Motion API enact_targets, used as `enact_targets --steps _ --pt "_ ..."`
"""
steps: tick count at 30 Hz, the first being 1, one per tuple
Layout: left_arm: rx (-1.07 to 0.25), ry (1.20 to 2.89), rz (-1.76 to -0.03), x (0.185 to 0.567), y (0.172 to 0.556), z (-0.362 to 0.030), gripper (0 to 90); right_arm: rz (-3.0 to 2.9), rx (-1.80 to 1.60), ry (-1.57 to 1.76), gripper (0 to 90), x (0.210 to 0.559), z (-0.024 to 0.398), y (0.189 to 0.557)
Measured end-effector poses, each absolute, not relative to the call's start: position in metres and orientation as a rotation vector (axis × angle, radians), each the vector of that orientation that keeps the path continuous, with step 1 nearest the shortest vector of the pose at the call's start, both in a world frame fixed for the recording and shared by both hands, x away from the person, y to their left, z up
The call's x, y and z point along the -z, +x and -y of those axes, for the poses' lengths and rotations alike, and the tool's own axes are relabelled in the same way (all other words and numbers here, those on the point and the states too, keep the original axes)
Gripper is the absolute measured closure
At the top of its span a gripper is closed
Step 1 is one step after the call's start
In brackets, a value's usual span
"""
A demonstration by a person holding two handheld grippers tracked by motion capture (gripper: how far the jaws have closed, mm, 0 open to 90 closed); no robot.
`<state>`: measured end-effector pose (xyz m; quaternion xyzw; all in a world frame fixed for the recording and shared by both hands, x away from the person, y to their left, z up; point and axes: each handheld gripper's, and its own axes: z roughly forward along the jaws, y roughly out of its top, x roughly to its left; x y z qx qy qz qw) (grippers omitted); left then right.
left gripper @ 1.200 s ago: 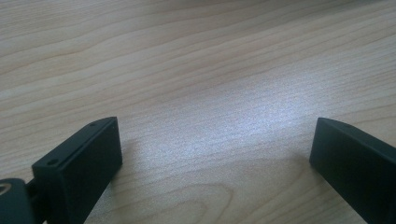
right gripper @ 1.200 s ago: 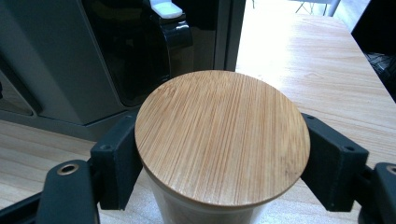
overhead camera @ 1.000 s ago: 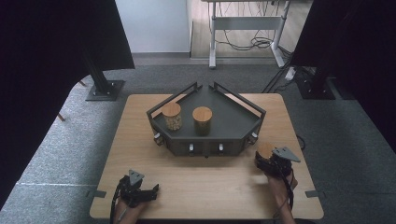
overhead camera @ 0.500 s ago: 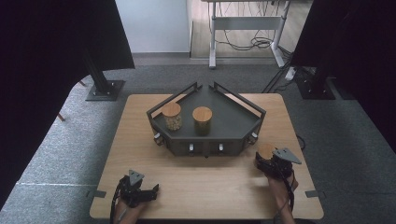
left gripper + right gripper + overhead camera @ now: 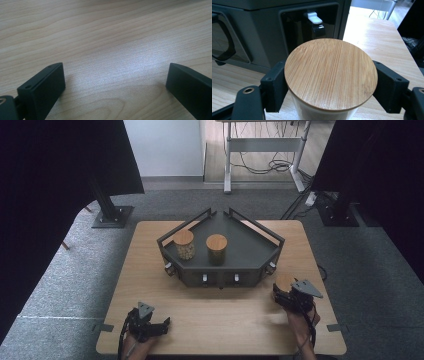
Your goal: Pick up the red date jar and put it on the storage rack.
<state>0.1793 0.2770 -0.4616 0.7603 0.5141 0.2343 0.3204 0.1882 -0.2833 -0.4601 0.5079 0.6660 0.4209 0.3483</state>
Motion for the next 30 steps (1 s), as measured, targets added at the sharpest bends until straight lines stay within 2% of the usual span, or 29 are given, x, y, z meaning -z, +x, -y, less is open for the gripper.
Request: enact_targets --steps 30 --pt "-0.616 1.998 -1.351 0.462 0.179 -0.277 2.0 -1.771 -1.132 1.236 22.7 0.429 0.276 0.180"
